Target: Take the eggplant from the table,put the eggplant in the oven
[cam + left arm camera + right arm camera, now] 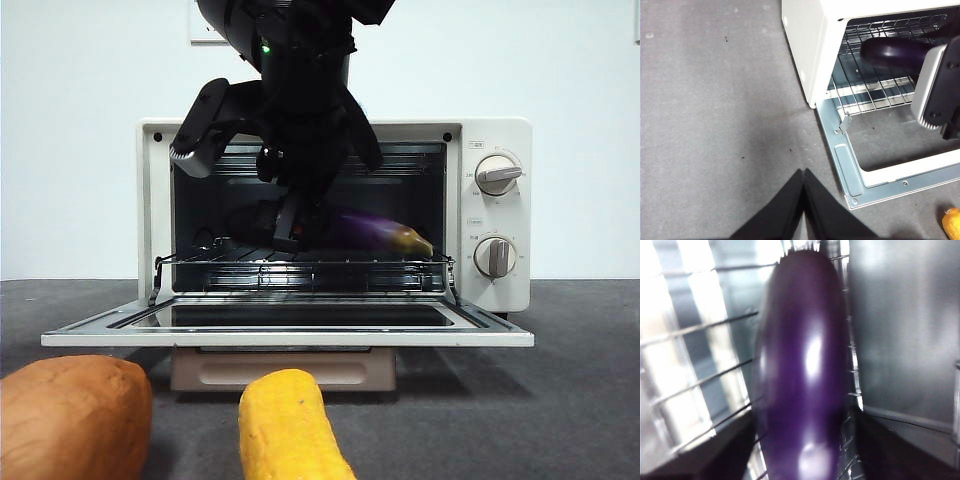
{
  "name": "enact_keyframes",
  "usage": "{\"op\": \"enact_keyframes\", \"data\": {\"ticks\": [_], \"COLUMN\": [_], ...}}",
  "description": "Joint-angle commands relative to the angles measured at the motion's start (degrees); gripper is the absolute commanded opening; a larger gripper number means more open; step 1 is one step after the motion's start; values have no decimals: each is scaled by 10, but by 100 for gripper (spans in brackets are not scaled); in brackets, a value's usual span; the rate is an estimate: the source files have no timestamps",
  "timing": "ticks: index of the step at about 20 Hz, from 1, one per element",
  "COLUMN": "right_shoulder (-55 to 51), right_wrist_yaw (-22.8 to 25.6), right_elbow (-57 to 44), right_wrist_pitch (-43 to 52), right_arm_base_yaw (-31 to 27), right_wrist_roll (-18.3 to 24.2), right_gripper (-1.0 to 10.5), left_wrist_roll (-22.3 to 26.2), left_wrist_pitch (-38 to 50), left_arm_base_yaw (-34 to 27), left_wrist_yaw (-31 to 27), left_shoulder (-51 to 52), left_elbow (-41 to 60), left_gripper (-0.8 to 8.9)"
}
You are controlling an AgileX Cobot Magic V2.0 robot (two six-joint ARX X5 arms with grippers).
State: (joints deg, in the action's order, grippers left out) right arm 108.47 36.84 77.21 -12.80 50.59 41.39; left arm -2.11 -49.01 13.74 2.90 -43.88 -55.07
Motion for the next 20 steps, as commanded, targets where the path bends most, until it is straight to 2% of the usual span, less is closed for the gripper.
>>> {"op": "enact_keyframes", "data": {"ticks": [1,9,14,17,20], "right_shoulder": [14,12,-5,-66,-151], "right_wrist_yaw": [2,44,73,81,43], "right_elbow": [14,14,14,14,14], "right_wrist_pitch": [8,17,16,-37,-164], "right_arm_base_yaw": [5,39,69,98,127], "right_wrist_roll": [-20,-20,-37,-89,-180], "right_gripper": [324,323,323,306,211], "left_wrist_roll": [-1,-1,-1,-6,-24], "left_wrist_pitch": [7,11,15,70,124], "left_arm_base_yaw": [0,0,0,-1,-19], "left_wrist_yaw": [1,0,0,0,6], "left_shoulder": [-3,-4,-11,-20,-35], "left_elbow": [-4,-4,-1,43,97], "left_gripper": [7,7,7,6,6]}}
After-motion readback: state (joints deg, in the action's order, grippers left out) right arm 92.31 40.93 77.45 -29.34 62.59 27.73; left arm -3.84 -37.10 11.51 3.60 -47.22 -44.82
